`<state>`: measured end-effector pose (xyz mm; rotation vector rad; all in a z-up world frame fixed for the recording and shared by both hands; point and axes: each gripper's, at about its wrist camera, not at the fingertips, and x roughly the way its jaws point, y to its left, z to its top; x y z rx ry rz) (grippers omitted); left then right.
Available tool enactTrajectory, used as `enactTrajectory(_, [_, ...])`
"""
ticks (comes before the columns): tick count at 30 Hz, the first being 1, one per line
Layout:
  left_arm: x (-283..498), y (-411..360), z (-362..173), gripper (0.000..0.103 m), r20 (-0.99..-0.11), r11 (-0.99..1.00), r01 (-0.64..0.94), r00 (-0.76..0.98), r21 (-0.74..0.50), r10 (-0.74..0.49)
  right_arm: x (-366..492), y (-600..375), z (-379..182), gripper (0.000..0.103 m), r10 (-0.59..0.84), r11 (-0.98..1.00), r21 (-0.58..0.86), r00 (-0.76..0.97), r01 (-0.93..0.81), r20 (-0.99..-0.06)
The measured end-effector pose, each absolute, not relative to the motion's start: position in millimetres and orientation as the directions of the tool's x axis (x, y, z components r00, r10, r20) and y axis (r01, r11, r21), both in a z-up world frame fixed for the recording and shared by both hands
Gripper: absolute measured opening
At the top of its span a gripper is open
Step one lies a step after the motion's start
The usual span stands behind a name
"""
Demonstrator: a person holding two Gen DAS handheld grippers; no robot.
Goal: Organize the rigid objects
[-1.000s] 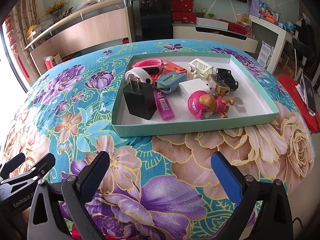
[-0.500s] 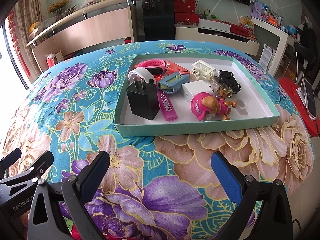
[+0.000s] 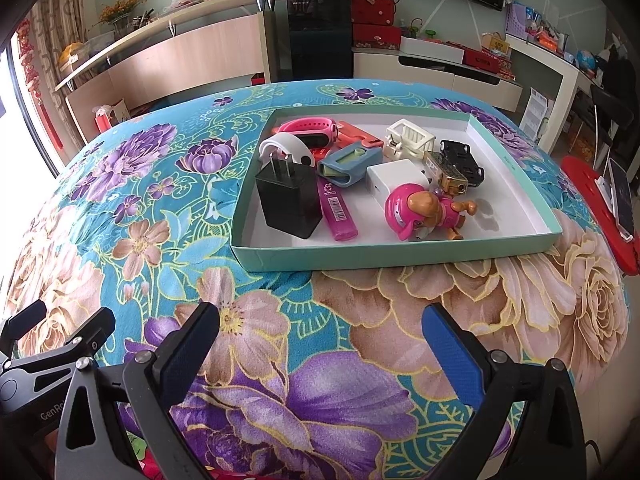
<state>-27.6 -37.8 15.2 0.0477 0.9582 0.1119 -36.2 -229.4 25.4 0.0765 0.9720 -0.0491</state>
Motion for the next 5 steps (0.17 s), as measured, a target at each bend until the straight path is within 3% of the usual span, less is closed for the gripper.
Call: enactTrajectory(5, [-27.5,-40.0,15.6,0.103,-0.804,0.992,-0.072,0.581,0.105,0.127,-36.5,-230.3,25.3,0.101,-0.006,0.996,0.045,0.563,0.077,-0.826])
